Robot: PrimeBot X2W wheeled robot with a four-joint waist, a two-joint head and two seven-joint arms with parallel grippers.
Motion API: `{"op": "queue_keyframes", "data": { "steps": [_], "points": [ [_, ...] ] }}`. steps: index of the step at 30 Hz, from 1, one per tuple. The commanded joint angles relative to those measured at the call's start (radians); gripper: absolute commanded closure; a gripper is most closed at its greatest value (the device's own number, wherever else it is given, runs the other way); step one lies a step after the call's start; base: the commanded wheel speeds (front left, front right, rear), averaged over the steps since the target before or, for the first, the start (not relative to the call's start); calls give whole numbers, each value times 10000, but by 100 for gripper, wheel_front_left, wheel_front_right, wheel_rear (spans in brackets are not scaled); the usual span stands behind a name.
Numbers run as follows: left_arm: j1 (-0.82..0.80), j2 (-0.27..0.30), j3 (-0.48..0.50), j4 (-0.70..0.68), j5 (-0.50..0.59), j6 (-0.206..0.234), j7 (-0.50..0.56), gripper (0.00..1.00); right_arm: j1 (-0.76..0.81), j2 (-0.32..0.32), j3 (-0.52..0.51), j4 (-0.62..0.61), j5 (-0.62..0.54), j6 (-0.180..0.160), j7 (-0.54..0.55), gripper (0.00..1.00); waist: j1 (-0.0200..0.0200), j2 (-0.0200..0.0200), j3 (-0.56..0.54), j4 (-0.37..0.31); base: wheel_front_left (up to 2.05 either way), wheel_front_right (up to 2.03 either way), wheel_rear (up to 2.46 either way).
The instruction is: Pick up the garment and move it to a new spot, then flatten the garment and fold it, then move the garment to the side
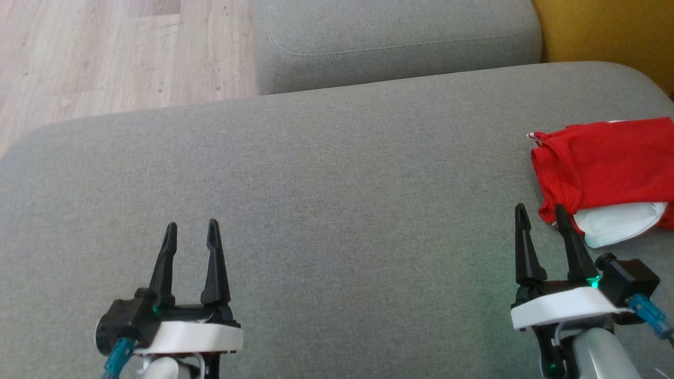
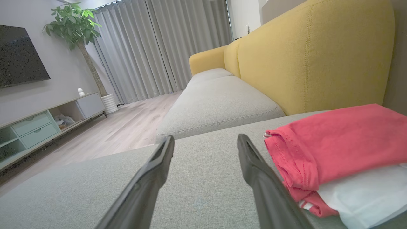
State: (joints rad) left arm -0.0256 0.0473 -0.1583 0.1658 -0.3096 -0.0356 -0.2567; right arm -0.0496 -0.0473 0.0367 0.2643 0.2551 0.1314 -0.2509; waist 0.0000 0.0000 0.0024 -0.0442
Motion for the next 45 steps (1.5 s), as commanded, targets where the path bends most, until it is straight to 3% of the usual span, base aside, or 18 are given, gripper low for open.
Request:
{"op": "queue_keyframes", "data": {
  "steps": [1, 21, 22, 45],
  "points": [
    [-270, 29, 345, -302, -48, -24, -51, 0, -312, -30, 262, -353, -39, -7, -107, 0, 0, 0, 15, 1, 0, 0, 0],
    [-218, 29, 345, 40, -1151, -111, -51, 0, -382, -30, 285, -248, -69, -7, -108, 0, 0, 0, -23, -56, 0, 0, 0],
    [19, -2, -5, 385, -1209, -85, 2, 100, 0, 2, 10, 71, -8, 0, 2, 100, 0, 0, -25, -55, 0, 0, 0],
    [-21, 19, 385, 724, -3131, -223, 590, 100, -18, -53, -154, 271, 2232, -1, 528, 100, 0, 0, -21, 25, 0, 0, 0]
  ]
}}
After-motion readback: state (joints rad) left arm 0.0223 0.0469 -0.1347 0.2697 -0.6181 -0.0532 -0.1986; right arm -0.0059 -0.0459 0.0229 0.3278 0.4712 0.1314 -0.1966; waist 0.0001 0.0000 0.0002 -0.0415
